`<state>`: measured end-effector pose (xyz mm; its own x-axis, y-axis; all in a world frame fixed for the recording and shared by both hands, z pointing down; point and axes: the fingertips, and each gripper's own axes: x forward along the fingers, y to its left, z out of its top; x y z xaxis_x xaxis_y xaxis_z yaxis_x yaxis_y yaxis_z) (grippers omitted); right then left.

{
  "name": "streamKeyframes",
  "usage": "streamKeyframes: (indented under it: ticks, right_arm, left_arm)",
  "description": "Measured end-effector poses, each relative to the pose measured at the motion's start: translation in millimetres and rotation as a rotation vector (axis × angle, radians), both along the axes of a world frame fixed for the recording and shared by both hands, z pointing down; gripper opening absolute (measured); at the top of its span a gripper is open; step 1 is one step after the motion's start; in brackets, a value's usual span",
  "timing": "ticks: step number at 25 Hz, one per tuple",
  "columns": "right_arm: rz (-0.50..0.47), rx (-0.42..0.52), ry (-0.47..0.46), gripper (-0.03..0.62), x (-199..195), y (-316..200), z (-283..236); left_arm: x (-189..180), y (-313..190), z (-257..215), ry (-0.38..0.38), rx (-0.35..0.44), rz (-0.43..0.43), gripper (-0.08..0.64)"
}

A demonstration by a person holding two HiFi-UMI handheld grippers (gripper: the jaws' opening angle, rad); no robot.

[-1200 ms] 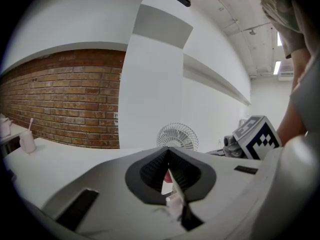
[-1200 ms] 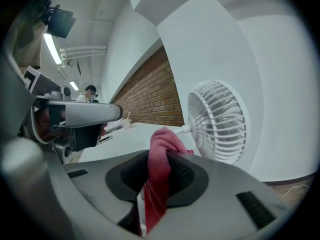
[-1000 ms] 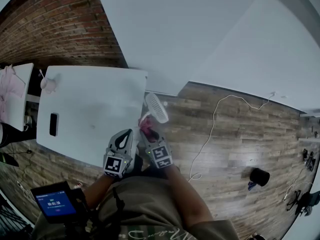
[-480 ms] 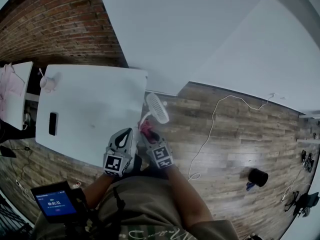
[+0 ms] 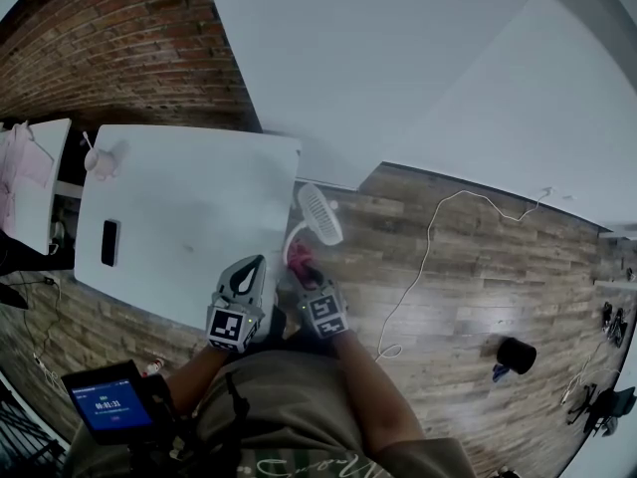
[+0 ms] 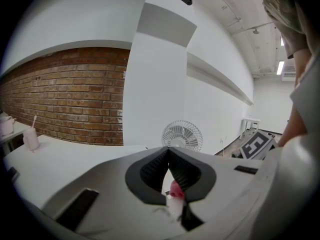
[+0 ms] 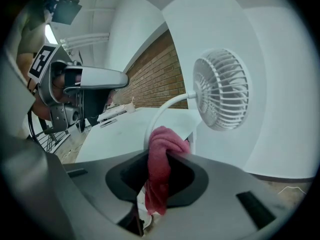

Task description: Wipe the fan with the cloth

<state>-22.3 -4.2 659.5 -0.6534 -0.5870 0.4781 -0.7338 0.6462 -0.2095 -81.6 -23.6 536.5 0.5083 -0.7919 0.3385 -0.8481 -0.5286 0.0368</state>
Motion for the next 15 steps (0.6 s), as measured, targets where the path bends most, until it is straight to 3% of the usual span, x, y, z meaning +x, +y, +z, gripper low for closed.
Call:
streamKeyframes:
  ticks: [4,10,15]
  right_arm:
    - [0.018,0.016,-0.001,0.103,4,-5,-9]
    - [0.213,0.037,-0.102,0.104,33,-44,-51]
    - [0.185,0.059,-0.085,0.106,24,-60,-62]
  left_arm:
    - [3,0,-5,0.008,-0.013,-0.002,0.021]
    - [9,2,-11,0.028,-0.031,-0.003,0.021]
    - [16,4,-13,0.031,-0.024,0.023,0.021]
